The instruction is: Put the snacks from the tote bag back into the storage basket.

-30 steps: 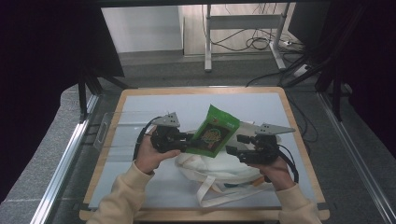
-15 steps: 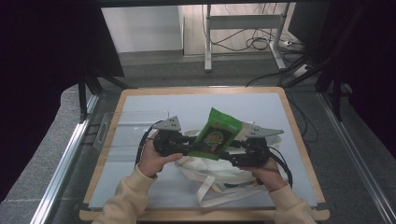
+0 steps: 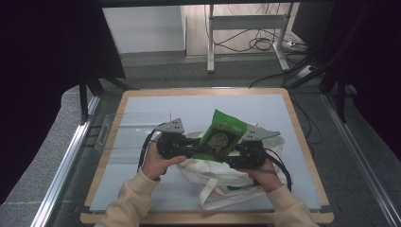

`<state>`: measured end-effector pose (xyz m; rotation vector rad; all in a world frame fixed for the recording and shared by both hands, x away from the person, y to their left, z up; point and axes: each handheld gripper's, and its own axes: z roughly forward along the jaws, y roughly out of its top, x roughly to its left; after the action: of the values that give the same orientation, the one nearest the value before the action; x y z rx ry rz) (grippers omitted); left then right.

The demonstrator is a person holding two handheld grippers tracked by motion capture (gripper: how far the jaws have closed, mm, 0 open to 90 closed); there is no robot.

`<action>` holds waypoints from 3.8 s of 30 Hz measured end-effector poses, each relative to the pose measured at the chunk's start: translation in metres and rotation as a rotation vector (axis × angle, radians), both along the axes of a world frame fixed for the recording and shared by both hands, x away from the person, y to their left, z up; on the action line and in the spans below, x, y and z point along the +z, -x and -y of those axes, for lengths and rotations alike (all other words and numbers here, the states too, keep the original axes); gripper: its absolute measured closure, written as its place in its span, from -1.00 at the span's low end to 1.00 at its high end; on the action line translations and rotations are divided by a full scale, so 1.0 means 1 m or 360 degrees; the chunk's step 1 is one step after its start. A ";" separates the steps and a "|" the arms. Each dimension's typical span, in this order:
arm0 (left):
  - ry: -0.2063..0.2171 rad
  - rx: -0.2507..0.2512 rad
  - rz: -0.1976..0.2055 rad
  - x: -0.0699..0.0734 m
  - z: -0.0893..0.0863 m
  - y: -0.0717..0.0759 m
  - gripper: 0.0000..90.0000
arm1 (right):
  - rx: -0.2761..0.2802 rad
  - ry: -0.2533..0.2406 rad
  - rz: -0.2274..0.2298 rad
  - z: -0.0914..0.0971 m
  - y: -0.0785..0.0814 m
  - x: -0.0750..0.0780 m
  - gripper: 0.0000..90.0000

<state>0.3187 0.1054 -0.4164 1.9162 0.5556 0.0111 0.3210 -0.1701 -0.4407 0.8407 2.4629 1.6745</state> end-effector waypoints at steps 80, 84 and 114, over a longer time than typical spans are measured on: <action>-0.0168 0.0077 0.0145 0.021 -0.017 -0.004 -0.36 | 0.0098 0.0493 0.0206 0.046 -0.002 0.018 0.62; -0.0227 0.0036 0.0195 0.033 -0.014 -0.006 -0.36 | 0.0118 0.0520 0.0200 0.046 -0.004 0.016 0.62; -0.0738 -0.0486 0.0170 0.036 0.043 -0.035 0.44 | 0.0349 0.0906 0.0245 0.011 -0.011 0.033 0.62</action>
<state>0.3539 0.0624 -0.3799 2.4201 0.1902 0.0489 0.3316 -0.1808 -0.4073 0.3692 2.7647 0.9303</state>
